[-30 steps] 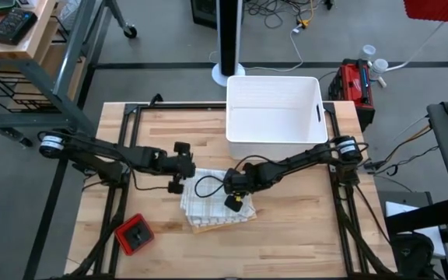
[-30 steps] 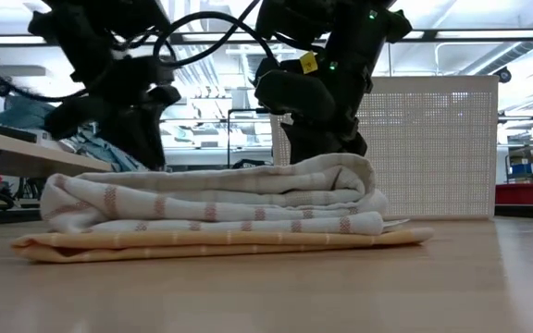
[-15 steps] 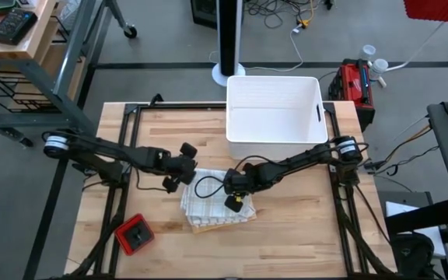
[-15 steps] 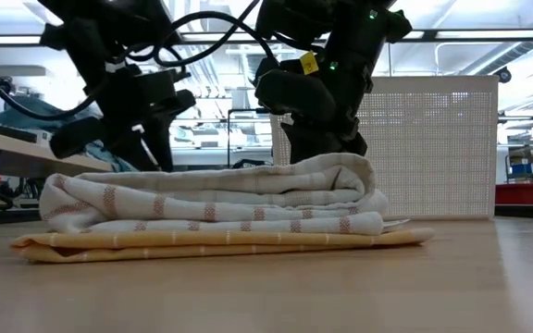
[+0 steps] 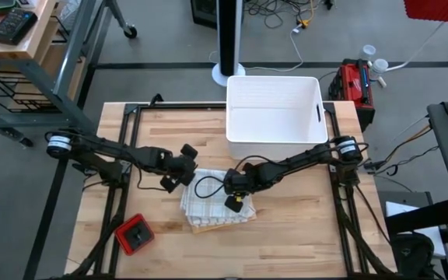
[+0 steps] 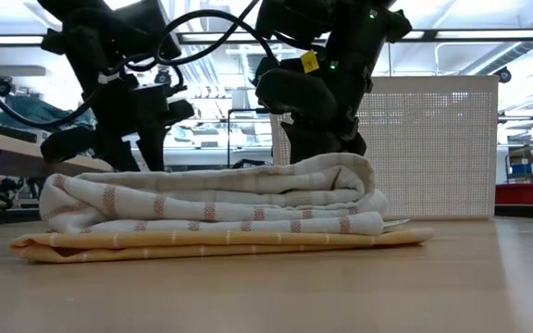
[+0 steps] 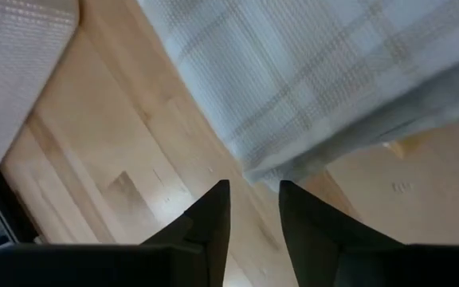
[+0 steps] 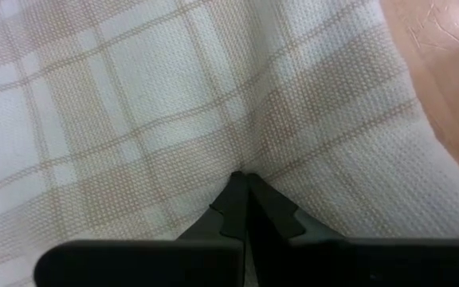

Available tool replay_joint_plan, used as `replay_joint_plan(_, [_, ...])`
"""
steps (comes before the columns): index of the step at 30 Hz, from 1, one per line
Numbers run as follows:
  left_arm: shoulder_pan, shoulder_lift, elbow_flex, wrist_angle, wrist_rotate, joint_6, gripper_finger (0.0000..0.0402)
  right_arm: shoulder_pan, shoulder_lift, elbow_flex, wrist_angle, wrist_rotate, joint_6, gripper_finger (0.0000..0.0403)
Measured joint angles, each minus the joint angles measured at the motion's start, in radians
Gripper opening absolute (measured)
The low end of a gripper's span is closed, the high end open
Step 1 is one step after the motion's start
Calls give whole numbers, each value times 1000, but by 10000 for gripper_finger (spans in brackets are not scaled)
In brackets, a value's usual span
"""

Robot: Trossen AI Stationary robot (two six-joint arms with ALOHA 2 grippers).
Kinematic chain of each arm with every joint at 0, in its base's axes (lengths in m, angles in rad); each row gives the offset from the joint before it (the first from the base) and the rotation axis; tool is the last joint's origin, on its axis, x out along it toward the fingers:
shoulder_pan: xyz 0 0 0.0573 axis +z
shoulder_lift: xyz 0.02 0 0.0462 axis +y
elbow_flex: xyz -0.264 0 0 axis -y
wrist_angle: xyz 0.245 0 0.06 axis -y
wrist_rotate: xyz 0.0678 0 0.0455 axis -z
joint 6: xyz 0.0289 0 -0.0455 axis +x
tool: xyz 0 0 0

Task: Fold towel
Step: Stack the light gray patterned towel on top of the brown patterned towel

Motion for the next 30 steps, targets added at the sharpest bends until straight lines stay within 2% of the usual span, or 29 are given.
replay_joint_plan(7, [22,3,0,30,37,63,103,0,0,0,1,0,1,0])
replay_joint_plan(20, [32,79,0,81,130,54,73,0,0,0,5,-1,2,0])
replay_joint_plan(25, [31,60,1,46,156,-46,9,0,0,0,6,-2,-4,0])
replay_joint_plan(30, [29,33,2,2,71,-195,2,0,0,0,6,-1,12,0])
